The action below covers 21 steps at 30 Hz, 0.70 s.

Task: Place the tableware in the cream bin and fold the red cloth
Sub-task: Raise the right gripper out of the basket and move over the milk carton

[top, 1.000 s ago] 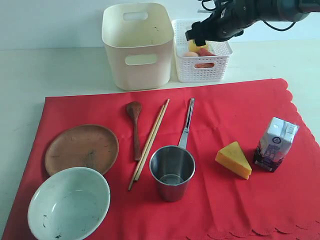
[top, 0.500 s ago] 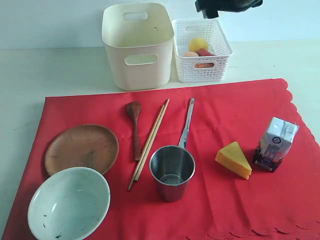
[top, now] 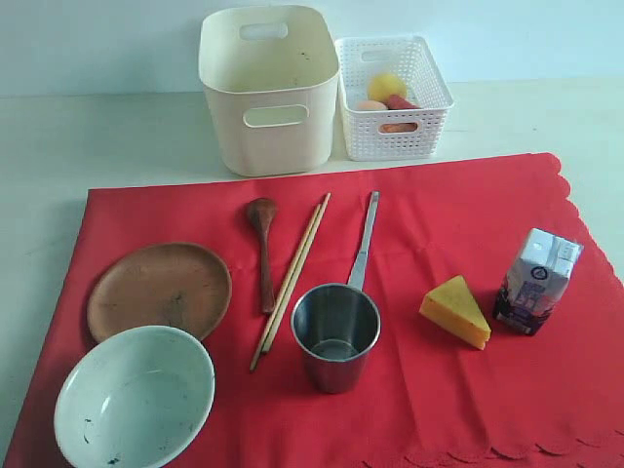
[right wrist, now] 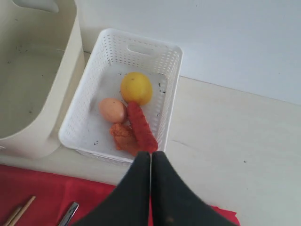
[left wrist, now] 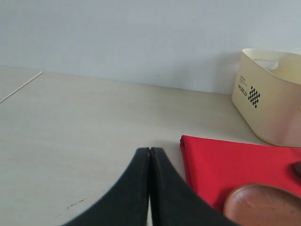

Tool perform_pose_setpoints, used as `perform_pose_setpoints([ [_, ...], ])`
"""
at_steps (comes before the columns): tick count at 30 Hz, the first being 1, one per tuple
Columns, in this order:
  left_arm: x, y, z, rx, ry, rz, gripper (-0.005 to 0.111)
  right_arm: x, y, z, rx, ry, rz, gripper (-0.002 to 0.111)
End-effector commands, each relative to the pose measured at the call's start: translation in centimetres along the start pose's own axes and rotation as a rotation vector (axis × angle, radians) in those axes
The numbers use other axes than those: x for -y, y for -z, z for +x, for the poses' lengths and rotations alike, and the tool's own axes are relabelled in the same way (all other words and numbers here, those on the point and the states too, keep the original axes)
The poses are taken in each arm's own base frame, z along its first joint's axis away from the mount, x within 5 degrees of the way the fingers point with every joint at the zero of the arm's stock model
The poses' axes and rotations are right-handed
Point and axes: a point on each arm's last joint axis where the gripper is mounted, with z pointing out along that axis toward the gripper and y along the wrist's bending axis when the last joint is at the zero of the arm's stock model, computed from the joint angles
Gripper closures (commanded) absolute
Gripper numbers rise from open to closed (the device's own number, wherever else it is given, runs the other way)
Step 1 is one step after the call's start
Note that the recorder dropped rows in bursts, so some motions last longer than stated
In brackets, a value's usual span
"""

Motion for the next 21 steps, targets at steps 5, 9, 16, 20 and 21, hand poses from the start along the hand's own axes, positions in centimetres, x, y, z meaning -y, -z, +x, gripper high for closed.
perform_pose_setpoints([
  [5,0.0,0.1,-0.2,0.021,0.006,0.003,0.105,-0.4,4.4,0.8,0.027,-0.014,-0.087,0.108],
  [9,0.0,0.1,-0.2,0.021,0.006,0.003,0.105,-0.6,5.3,2.8,0.021,-0.013,-0.098,0.108],
  [16,0.0,0.1,-0.2,0.021,0.006,0.003,0.105,-1.8,4.8,8.8,-0.086,-0.016,-0.203,0.108],
  [20,0.0,0.1,-0.2,0.021,0.006,0.003,0.105,-2.5,3.9,12.2,-0.171,0.018,-0.274,0.108],
  [21,0.0,0.1,-0.2,0.021,0.006,0.003,0.105,-2.6,3.7,12.9,-0.187,0.013,-0.283,0.108],
])
